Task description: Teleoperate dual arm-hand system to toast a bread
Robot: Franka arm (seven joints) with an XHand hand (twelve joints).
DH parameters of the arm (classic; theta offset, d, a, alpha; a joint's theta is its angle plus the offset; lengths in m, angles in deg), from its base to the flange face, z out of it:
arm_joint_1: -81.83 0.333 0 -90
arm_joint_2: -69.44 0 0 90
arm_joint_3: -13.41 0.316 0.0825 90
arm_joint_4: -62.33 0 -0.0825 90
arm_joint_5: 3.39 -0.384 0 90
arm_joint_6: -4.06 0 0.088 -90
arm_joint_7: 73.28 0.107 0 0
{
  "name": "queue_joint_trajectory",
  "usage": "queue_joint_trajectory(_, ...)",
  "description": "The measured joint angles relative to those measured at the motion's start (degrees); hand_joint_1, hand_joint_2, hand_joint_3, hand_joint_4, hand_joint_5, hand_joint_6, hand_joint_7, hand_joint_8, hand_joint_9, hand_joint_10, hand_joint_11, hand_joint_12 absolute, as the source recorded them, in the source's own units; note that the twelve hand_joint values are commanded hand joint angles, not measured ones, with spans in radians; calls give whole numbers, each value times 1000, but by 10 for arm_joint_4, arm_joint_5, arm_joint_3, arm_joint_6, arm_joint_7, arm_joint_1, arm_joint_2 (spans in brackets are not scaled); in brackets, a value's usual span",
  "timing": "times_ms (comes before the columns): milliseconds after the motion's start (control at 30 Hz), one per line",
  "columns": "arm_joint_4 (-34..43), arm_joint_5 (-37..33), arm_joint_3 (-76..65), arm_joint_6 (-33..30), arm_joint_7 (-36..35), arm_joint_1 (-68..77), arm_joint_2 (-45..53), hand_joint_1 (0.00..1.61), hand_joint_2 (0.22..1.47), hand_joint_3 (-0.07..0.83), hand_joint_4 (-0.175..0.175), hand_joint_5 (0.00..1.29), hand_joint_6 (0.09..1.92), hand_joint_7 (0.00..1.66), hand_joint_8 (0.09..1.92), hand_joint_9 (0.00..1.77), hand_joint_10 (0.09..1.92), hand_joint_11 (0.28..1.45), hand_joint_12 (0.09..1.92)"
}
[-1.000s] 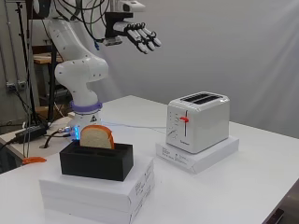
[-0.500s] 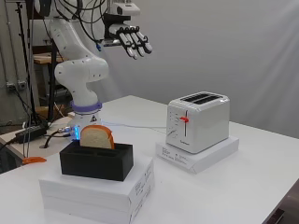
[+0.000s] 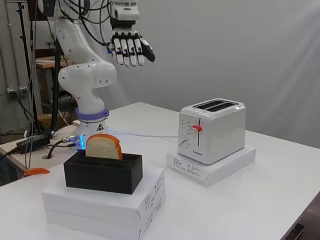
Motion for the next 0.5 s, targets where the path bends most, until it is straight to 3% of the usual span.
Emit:
queue_joint_trajectory(233, 15, 18, -15, 27, 67, -12, 31, 200, 1137, 2, 82, 521, 87, 440, 87, 498, 87, 439, 87)
queue_joint_trajectory(500, 22, 48, -50, 47, 84, -23, 47, 230, 1154, 6, 102, 551, 87, 411, 87, 448, 87, 418, 87)
